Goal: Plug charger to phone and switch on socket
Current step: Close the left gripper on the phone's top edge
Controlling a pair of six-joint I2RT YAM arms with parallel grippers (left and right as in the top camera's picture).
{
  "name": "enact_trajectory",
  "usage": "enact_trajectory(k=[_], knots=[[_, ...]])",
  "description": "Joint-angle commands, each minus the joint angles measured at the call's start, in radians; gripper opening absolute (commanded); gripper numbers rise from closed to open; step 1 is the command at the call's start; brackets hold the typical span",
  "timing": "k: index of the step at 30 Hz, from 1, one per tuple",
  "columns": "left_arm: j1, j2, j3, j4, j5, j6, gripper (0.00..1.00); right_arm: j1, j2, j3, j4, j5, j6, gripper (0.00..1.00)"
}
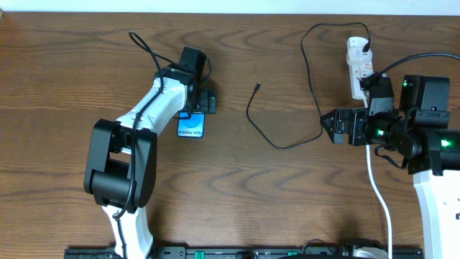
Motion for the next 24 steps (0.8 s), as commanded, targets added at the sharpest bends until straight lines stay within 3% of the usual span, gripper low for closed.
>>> enact_trajectory(k=[1, 24], knots=[[0.0, 0.044, -0.005, 0.009, -0.016, -0.008, 0.96, 0.006, -0.002, 0.016, -0.005, 0.0, 0.005, 0.99], [0.003, 0.105, -0.005, 0.037, -0.022, 0.013, 0.96, 0.006, -0.002, 0.016, -0.004, 0.001, 0.005, 0.99]])
